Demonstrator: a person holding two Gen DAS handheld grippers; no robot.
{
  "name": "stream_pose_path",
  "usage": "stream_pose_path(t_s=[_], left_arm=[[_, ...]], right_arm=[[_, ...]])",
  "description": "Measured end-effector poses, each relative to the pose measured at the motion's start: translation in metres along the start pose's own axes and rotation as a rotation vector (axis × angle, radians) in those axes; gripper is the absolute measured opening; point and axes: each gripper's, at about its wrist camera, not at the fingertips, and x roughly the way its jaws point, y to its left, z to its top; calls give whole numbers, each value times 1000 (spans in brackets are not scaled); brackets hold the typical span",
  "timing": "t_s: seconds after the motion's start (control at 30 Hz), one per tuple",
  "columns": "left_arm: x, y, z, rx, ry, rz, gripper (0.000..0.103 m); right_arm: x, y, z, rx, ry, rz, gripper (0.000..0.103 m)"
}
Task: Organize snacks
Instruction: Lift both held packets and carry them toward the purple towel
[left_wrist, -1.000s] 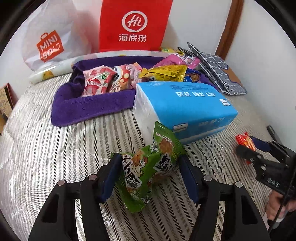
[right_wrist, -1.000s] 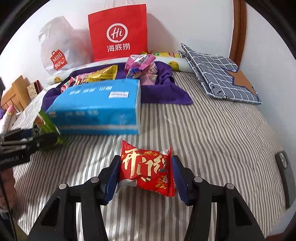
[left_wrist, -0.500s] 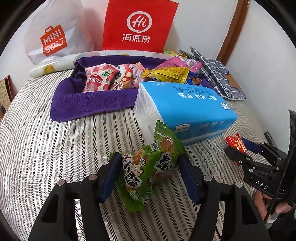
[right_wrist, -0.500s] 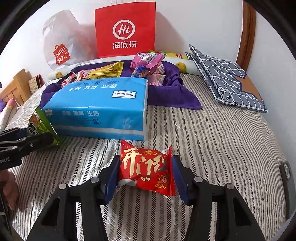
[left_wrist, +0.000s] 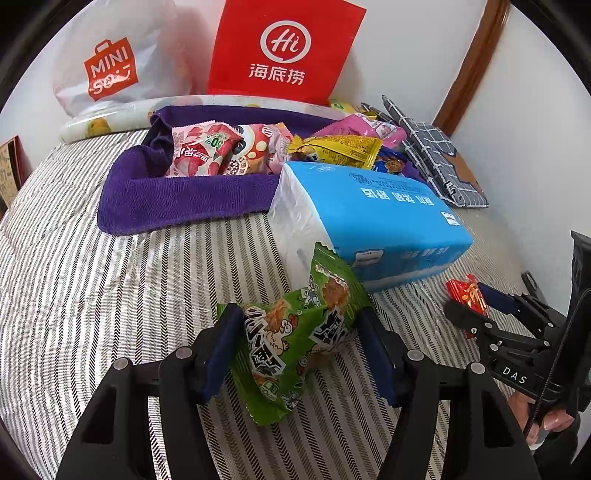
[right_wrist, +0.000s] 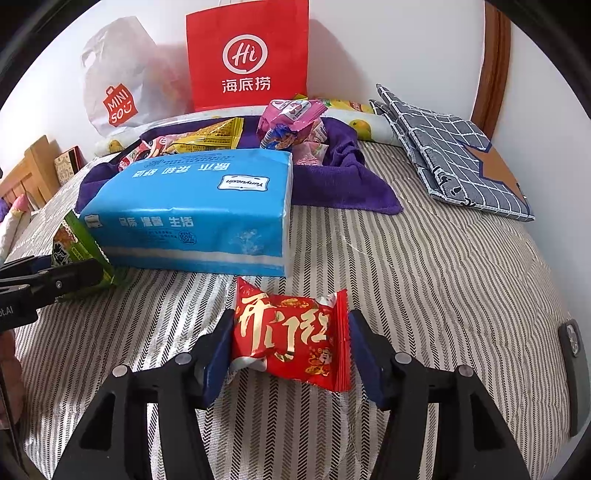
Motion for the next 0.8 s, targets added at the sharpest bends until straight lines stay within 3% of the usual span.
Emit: stream_pose_path(t_s=[0.8], left_arm=[[-9, 4, -2, -49, -11, -31, 62]], right_arm=[[-15, 0, -4, 2, -73, 15, 49]])
